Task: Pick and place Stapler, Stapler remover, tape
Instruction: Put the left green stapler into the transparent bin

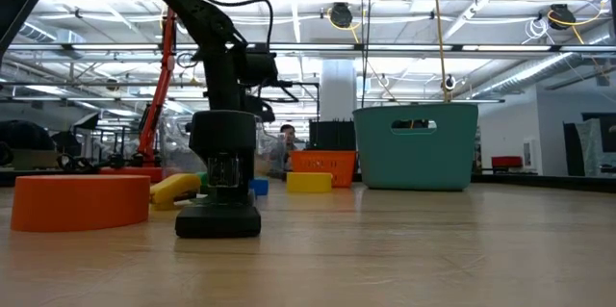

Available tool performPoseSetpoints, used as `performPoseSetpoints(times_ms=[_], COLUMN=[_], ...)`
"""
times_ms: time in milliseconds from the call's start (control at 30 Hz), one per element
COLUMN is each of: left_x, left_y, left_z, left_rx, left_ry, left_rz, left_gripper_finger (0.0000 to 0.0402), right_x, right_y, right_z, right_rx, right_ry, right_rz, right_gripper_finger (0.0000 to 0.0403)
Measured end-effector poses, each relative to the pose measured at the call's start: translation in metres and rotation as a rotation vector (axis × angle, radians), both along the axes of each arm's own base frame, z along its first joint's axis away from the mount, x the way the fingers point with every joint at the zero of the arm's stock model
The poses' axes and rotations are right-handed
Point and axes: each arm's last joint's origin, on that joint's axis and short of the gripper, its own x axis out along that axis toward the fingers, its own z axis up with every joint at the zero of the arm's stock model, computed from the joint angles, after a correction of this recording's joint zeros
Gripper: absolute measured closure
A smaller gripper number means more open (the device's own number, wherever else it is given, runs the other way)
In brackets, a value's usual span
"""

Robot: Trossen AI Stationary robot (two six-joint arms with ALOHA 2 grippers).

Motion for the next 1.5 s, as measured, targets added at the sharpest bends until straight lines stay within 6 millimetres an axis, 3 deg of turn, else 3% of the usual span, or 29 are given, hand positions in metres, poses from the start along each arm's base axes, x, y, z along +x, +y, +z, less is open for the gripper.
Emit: performPoseSetpoints(times_ms=[233,500,700,967,1067,1233,1400,1500], left_x=[0.014,0.013,0.001,-0.003,-0.003,0.007,0.026,0.025], left_y=[0.008,0.019,0.021,0.016,0.015,0.014,0.018,0.023], left_z=[0.025,0.053,0.051,0.05,0.049,0.042,0.03,0.021], left_rx=[0.017,0.006,-0.087,-0.238,-0.145,-0.107,-0.245,-0.276], left_ry=[-0.101,-0.111,-0.058,-0.097,-0.009,-0.033,-0.242,-0.187], left_rz=[-0.052,-0.072,-0.085,-0.059,-0.058,-0.061,-0.013,0.031], left_gripper_finger=[0.025,0.0261,0.0255,0.0184,0.0176,0.02,0.0242,0.0268], right_x=[0.0,0.0,0.001,0.001,0.001,0.002,0.006,0.008], right_y=[-0.001,-0.001,0.0,0.0,0.0,-0.002,-0.014,-0.023], right_z=[0.0,0.001,0.003,0.006,0.006,0.005,0.005,0.005], right_rx=[-0.004,-0.001,0.006,0.009,0.006,-0.008,-0.01,0.017], right_ry=[-0.001,-0.007,-0.03,-0.057,-0.057,-0.057,-0.05,-0.044], right_rz=[-0.021,-0.022,-0.022,-0.021,-0.021,-0.008,0.051,0.115], right_gripper_finger=[0.0193,0.0193,0.0193,0.0193,0.0193,0.0193,0.0193,0.0193])
